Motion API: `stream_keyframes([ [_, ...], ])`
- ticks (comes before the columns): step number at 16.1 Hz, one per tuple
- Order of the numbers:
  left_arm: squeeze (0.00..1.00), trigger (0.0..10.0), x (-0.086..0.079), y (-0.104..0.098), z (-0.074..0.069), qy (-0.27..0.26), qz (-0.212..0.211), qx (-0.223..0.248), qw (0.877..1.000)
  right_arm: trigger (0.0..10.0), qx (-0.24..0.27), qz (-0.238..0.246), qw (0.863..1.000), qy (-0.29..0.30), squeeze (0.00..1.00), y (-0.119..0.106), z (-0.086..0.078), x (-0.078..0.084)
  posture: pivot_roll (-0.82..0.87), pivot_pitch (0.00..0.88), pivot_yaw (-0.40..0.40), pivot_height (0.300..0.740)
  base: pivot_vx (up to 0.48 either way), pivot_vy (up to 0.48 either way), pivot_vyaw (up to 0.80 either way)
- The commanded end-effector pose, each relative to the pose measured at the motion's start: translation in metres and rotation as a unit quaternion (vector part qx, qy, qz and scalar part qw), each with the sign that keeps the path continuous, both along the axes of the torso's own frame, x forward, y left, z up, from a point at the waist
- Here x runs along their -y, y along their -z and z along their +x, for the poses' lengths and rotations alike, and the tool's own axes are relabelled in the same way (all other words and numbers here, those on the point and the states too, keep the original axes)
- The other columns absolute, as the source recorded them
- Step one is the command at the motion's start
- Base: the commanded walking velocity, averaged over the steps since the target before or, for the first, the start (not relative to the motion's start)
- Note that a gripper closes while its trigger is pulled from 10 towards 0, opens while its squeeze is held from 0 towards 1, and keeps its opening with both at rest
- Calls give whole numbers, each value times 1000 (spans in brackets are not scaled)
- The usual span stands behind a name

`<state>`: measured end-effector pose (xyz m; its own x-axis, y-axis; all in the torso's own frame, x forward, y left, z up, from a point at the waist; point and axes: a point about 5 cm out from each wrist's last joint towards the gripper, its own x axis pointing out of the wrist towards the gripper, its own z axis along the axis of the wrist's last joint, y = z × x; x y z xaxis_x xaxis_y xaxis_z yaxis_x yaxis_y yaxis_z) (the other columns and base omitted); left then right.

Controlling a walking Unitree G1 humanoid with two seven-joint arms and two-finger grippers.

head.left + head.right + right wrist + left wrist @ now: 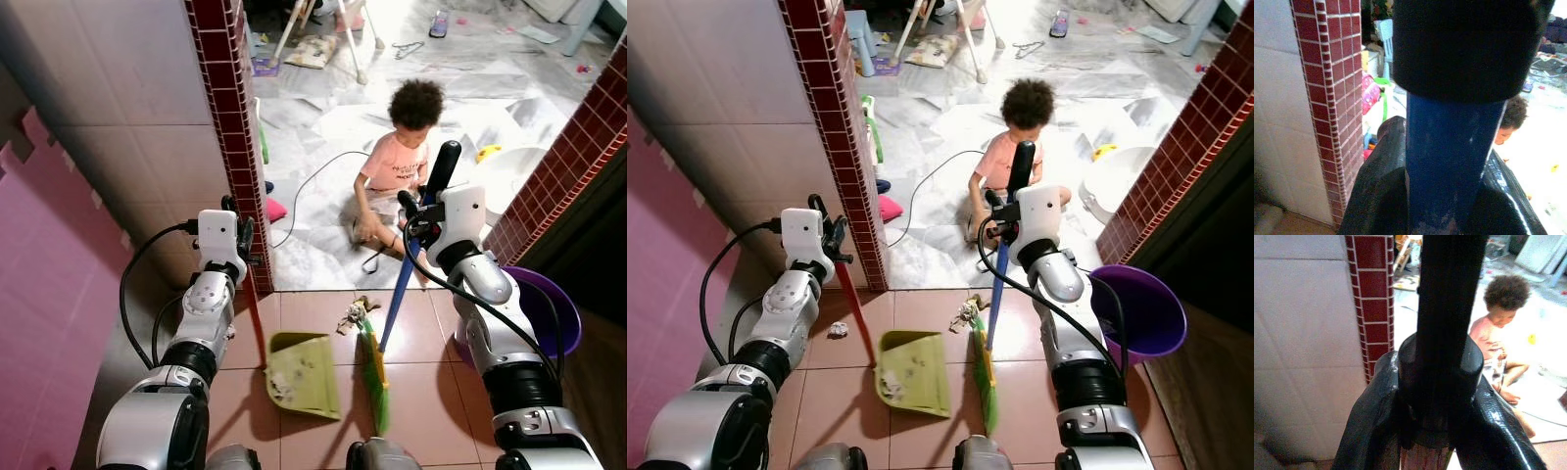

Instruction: Sweep floor

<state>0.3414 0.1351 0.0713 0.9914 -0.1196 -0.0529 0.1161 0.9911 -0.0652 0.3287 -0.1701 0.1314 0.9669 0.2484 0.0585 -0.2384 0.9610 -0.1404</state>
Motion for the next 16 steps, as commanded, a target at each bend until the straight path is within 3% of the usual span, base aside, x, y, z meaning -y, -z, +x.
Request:
stream_keyframes([
  [1,0,10000,2,-17,8,5,-40,30,999,10000,19,-26,999,6,0,-5,2,2,-175,9,33,740,0,0,0],
  [3,0,10000,3,-26,11,25,-69,48,996,10000,12,-54,998,21,0,2,-2,8,-166,1,28,740,0,0,0],
  [6,0,10000,-3,-36,11,33,-75,73,994,10000,-16,-94,994,51,0,22,-14,19,-146,0,17,740,0,0,0],
  [7,0,10000,-7,-39,10,40,-83,84,992,10000,-23,-129,988,76,0,31,-19,26,-144,0,17,740,0,0,0],
  [9,0,10000,-6,-44,7,65,-97,98,988,10000,-26,-149,983,99,0,35,-24,34,-143,0,19,740,0,0,0],
  [11,0,10000,-3,-48,3,103,-104,106,984,10000,-33,-142,984,104,0,39,-25,33,-142,0,27,740,0,0,0],
  [16,0,10000,-4,-52,2,120,-83,97,985,10000,-35,-132,986,100,0,42,-24,25,-141,0,31,740,0,0,0],
])
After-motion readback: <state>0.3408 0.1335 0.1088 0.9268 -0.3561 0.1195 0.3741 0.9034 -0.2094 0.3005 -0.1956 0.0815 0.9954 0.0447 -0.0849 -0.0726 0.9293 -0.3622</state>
